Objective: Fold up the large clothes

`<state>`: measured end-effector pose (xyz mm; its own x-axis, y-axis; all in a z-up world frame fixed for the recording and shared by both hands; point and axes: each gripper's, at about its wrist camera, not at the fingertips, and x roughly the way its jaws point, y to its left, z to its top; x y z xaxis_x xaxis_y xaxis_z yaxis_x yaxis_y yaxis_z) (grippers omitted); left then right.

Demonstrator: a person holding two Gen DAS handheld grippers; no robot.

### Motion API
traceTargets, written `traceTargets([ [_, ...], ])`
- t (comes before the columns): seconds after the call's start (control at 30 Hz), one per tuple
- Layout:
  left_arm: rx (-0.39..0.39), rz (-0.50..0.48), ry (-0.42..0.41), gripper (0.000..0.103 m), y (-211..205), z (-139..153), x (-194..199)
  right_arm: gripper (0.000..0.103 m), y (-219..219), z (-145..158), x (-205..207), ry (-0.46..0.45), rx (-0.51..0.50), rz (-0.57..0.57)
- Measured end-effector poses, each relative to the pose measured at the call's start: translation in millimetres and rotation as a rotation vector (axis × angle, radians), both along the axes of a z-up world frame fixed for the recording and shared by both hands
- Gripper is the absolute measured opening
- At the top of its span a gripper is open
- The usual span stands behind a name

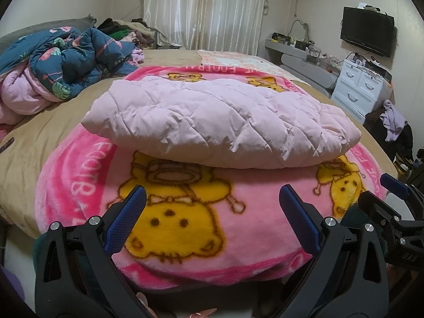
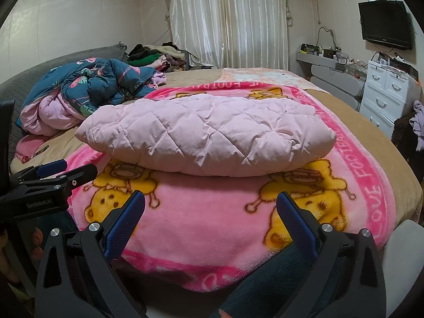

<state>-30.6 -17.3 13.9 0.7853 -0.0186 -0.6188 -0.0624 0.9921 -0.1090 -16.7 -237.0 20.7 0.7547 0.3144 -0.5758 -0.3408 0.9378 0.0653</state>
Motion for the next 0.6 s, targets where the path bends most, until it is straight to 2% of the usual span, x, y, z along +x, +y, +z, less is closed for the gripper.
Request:
traceTargets([
  [0.6,0.003,0.005,-0.001,0.094,3.4,1.9,-1.8,0.099,-0.8,-0.1,0.4,0.003,0.0,-0.001],
])
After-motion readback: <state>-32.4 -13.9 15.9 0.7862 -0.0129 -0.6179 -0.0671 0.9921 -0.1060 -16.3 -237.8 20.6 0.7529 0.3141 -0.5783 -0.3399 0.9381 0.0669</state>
